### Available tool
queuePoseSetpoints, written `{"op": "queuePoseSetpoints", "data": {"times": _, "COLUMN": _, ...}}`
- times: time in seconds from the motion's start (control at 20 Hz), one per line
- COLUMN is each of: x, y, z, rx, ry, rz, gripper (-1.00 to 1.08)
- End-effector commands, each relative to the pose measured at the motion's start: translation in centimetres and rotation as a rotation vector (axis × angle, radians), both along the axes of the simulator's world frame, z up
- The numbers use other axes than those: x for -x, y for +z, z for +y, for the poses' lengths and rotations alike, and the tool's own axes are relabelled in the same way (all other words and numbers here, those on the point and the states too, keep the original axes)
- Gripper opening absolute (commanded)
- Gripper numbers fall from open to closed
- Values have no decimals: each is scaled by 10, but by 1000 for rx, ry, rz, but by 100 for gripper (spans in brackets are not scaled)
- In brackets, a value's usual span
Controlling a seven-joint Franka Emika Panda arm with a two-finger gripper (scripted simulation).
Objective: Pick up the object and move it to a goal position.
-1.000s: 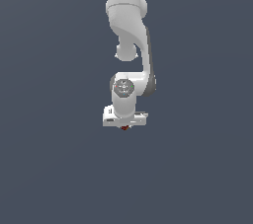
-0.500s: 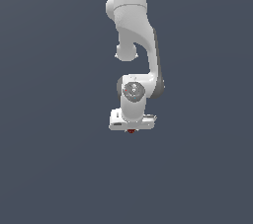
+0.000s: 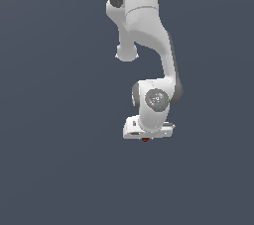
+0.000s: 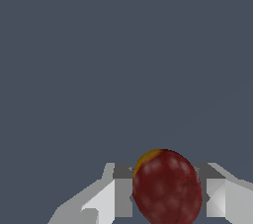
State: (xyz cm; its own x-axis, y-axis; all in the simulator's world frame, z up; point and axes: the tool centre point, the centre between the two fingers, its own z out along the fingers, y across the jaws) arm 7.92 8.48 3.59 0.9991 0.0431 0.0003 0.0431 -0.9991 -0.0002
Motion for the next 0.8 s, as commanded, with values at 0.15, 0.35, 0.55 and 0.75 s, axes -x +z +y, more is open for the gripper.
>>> {"op": "queuePoseSetpoints", "data": {"times": 0.15, "x": -18, "y": 5, "z": 24, "rx": 0, "ry": -1, "rz": 0, "gripper": -100}}
{"op": "queuePoseSetpoints", "data": {"times": 0.35, "x": -25, "y": 7, "z": 34, "rx": 0, "ry": -1, "rz": 0, "gripper": -100}}
{"op": "queuePoseSetpoints", "data": {"times": 0.55, "x": -30, "y": 8, "z": 40, "rx": 0, "ry": -1, "rz": 0, "gripper": -100}}
{"op": "queuePoseSetpoints", "data": {"times": 0.75, "x": -31, "y": 8, "z": 42, "rx": 0, "ry": -1, "rz": 0, "gripper": -100}}
